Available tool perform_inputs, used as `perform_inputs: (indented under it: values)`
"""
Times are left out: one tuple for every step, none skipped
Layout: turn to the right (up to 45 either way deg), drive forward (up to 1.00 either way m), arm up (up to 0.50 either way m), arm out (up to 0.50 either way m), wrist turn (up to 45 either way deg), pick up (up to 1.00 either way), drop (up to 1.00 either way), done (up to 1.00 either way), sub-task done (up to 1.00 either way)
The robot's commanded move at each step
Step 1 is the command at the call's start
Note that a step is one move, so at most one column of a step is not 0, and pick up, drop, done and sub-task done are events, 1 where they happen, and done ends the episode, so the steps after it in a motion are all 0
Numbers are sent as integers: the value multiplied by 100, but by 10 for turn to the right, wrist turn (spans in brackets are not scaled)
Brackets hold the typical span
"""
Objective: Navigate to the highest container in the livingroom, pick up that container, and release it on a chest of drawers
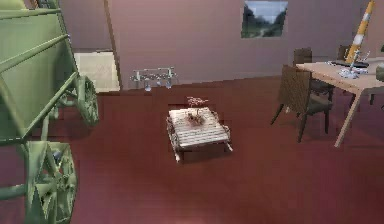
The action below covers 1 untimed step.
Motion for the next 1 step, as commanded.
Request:
perform_inputs:
  values:
    - [270,0,0,0,0,0,0,0,0]
